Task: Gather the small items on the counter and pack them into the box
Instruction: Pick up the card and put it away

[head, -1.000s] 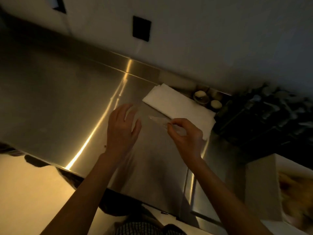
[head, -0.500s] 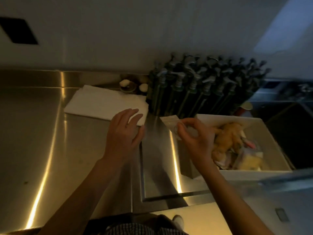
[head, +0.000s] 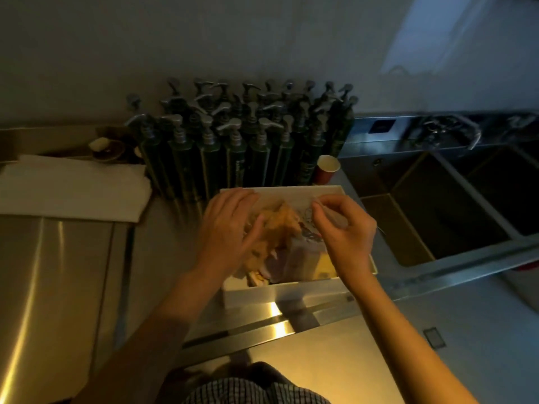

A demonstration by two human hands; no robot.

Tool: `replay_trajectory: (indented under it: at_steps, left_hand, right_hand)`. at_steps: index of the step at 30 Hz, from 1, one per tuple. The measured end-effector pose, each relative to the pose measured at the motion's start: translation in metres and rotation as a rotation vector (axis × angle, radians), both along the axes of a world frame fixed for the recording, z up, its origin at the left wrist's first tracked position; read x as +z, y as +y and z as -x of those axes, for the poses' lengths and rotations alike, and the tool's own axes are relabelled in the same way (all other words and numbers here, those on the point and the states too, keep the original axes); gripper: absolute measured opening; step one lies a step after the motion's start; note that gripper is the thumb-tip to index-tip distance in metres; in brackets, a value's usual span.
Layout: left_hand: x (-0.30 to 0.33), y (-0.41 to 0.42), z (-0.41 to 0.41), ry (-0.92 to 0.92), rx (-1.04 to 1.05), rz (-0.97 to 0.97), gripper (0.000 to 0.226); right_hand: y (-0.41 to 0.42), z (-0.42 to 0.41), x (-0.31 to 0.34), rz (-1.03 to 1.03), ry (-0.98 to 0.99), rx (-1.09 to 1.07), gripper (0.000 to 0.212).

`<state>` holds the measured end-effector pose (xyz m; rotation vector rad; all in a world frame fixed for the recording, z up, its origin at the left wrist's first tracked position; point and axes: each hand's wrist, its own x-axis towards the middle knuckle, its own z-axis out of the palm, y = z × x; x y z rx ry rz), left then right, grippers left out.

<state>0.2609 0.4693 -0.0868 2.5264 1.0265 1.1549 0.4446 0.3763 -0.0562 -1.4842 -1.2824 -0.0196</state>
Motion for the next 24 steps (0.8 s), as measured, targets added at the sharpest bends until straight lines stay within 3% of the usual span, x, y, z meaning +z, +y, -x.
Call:
replay_trajectory:
  at_steps: [10,15,17,24]
  left_hand:
    - [-0.015,-0.024,-0.060,0.053,0.007,0.046,0.039]
    - [-0.022,-0.023,-0.058,0.098,0.035,0.060,0.038]
    - [-0.026,-0.022,-0.054,0.117,0.057,0.076,0.039]
    - [-0.034,-0.017,-0.045,0.179,0.089,0.069,0.040]
  right_hand:
    - [-0.004,-0.092,-0.014,0.118,-0.121,-0.062,0.019]
    - [-0.003,-0.083,-0.033,0.501,-0.172,0.080,0.038]
    - [-0.006,-0.072,-0.042,0.563,-0.194,0.142,0.044]
    - [-0.007,-0.056,-0.035,0.454,-0.397,0.113,0.056]
